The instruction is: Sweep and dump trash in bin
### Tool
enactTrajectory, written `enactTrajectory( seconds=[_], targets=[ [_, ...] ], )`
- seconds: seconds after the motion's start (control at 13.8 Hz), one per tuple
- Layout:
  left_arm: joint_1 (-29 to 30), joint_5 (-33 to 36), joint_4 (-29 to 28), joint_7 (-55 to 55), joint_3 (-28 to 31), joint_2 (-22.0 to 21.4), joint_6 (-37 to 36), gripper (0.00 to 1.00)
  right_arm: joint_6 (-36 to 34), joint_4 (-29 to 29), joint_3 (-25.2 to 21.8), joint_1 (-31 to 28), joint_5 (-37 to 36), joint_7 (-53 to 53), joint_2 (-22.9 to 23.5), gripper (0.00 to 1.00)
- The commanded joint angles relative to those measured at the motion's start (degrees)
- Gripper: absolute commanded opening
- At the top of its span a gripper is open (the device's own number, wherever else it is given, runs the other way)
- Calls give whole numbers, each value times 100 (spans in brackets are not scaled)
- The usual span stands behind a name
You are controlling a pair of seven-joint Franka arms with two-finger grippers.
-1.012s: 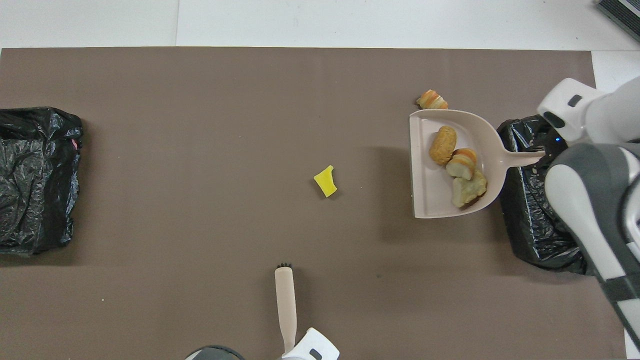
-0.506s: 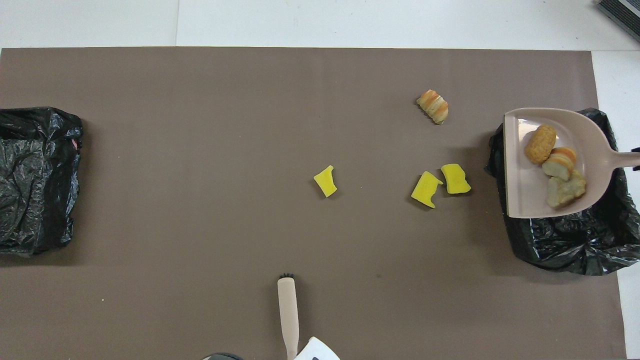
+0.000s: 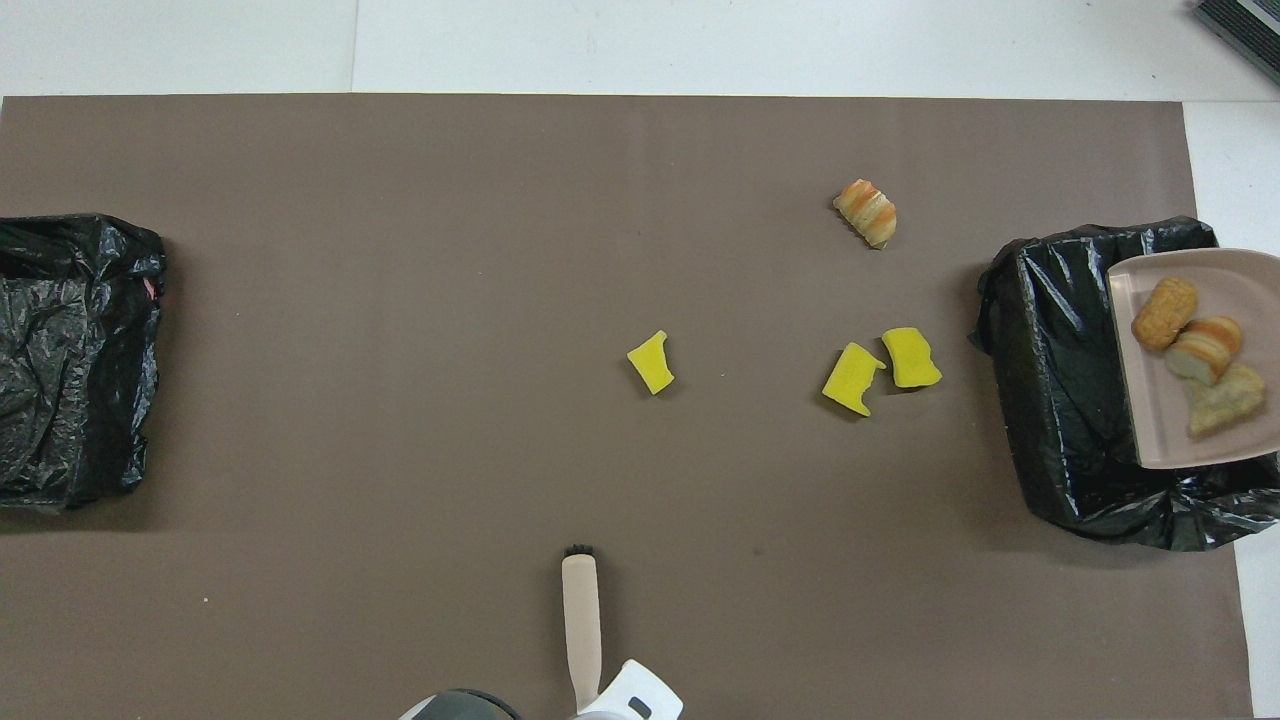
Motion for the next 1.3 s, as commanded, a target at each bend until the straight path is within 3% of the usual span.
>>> enactTrajectory(
  seconds=[0.0,0.29,0.58,0.8,1.01,1.23],
  targets=[
    [164,-109,288,233,105,81,-21,100,47,5,75,52,-779,144,-46,0],
    [1261,75,1341,1234,114,212,-776,100,3,-39,102,237,-1387,188,-82,0],
    [2386,875,2352,2130,122,169,-1364,100,-50,-30,110,377,-1818,171,-204,0],
    [3370,1189,3240,3227,123,204,-2313,100,-67,-30,119,377,-1898,144,-371,0],
    [4100,1491,3724,4134,123,204,-2500,100,-67,-39,137,369,-1505,206,-363,0],
    [4786,1491,4505,4968,131,213,-2902,100,-76,-39,137,360,-390,354,-354,0]
  ],
)
